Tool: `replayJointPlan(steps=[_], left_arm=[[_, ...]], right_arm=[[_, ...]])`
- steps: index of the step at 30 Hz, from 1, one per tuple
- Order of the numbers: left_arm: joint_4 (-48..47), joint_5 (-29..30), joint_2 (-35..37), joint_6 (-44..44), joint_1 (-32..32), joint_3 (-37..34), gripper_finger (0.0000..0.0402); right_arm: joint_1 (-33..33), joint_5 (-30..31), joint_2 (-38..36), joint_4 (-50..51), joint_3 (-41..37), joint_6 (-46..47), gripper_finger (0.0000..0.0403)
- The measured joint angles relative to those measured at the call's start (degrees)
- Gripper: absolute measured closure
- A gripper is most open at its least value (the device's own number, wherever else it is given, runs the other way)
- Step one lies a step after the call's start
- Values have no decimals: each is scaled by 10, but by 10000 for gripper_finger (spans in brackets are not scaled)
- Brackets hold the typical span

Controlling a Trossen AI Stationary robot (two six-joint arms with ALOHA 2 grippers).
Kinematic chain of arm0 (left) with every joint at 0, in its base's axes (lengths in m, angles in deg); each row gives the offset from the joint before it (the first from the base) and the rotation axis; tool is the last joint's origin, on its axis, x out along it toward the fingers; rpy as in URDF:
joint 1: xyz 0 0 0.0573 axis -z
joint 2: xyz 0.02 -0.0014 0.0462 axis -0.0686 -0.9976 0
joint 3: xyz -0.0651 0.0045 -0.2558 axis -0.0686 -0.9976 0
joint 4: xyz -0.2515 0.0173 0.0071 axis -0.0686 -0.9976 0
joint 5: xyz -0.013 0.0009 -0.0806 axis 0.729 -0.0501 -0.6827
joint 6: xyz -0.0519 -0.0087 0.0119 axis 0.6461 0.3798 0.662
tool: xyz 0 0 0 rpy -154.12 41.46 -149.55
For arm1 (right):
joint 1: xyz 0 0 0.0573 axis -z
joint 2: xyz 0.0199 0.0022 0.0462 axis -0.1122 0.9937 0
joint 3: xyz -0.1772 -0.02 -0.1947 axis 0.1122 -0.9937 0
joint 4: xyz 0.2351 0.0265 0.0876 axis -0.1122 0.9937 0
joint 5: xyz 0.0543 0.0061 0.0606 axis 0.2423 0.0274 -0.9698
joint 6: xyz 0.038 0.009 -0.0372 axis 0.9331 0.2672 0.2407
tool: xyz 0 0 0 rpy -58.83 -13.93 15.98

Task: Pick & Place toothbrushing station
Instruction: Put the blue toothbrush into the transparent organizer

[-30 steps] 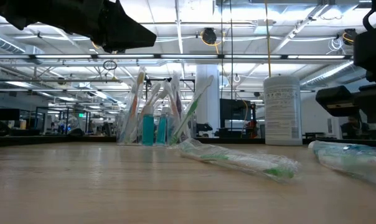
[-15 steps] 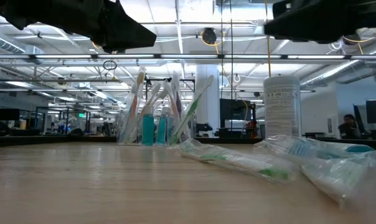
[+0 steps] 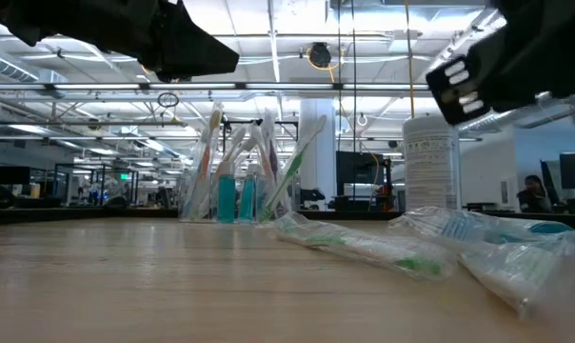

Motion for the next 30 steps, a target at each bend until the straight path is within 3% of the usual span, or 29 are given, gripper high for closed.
replayJointPlan(steps=[6,13,19,27,30], left_arm=[[0,0,0,-1,0,0,254],[0,0,0,1,0,0,254],[0,0,0,1,0,0,254],[0,0,0,2,0,0,254],[0,-1,0,2,0,0,254]], right_arm=[[-6,10,80,4,0,-5,285],[-4,-62,160,-49,0,14,270],[-2,-59,196,-72,1,-14,291],[11,-64,191,-120,-1,-34,384],[25,-63,177,-153,-1,-33,388]])
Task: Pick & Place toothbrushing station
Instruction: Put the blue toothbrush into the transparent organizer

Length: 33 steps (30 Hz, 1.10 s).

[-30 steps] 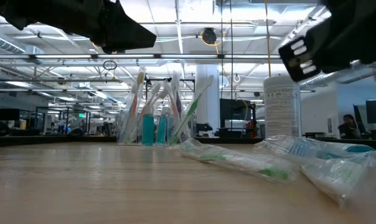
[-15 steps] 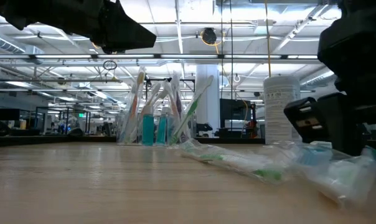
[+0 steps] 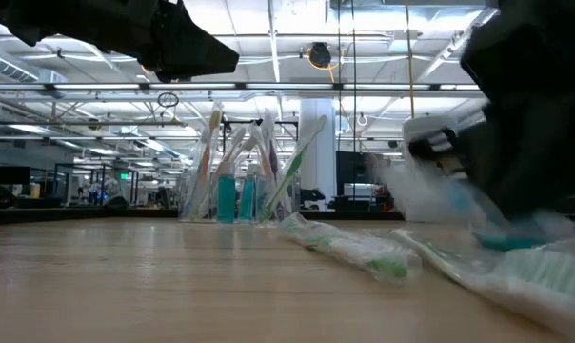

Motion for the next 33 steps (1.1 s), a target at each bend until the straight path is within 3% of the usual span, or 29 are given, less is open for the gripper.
replayJointPlan(steps=[6,12,16,21,26,33], left_arm=[[0,0,0,0,0,0,254],[1,0,0,0,0,0,254],[32,-1,0,-15,-2,-1,254],[130,-73,0,-63,-27,-1,254],[167,-170,0,-23,-63,0,254],[174,-194,-59,0,-97,41,254]], right_arm=[[38,1,-81,-35,0,29,374],[87,75,-180,-162,0,-100,393],[127,74,-216,-268,1,-131,383],[178,75,-221,-273,1,-73,385],[203,73,-204,-255,1,-13,390],[206,74,-160,-259,24,-3,387]])
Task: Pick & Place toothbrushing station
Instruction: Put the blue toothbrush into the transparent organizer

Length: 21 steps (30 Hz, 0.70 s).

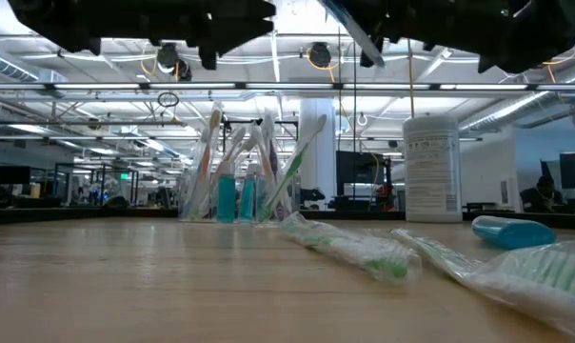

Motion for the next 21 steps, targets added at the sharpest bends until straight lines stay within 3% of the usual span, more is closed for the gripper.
replayJointPlan(steps=[7,21], left_arm=[[-2,-27,-61,-33,-2,71,254],[26,-28,-60,-81,4,76,254]], right_arm=[[3,0,30,-2,16,1,386],[3,0,27,13,16,5,385]])
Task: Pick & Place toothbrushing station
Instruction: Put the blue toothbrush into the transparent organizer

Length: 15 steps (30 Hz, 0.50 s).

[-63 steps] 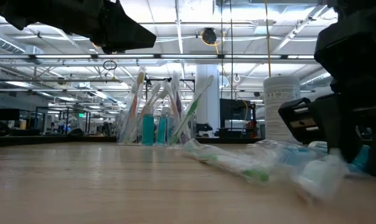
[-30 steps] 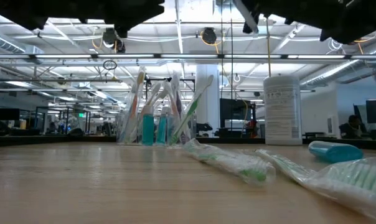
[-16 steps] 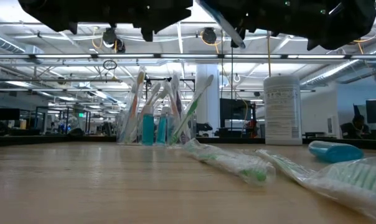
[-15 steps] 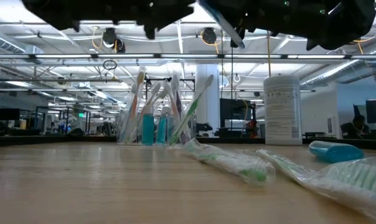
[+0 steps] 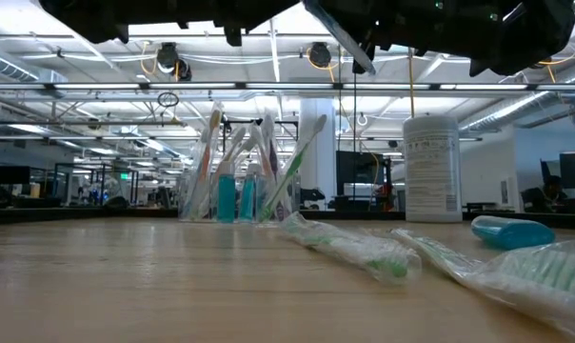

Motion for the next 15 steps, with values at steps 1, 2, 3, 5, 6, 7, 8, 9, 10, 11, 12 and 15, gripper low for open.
replayJointPlan(steps=[1,2,3,5,6,7,8,9,10,11,12,15], left_arm=[[1,-2,0,-4,0,0,254],[2,-5,0,-10,0,0,254],[3,-10,0,-15,0,0,256],[3,-17,0,-18,0,0,267],[2,-17,0,-18,0,0,277],[2,-17,0,-16,0,0,288],[2,-18,0,-12,0,0,301],[1,-18,0,-9,-1,0,315],[1,-18,0,-6,-1,0,329],[1,-18,0,-7,-2,0,342],[1,-17,0,-8,-2,0,356],[-4,-17,0,-9,-2,0,388]], right_arm=[[0,0,0,0,0,0,385],[0,0,0,0,0,0,385],[0,0,0,0,0,0,385],[0,0,0,1,0,-1,385],[0,0,0,2,0,-2,385],[0,1,0,1,0,-2,385],[0,1,0,1,0,-2,385],[0,1,0,1,0,-2,385],[0,2,0,1,0,-5,385],[0,2,0,1,0,-13,384],[0,2,0,1,0,-24,382],[0,2,0,2,0,-44,370]])
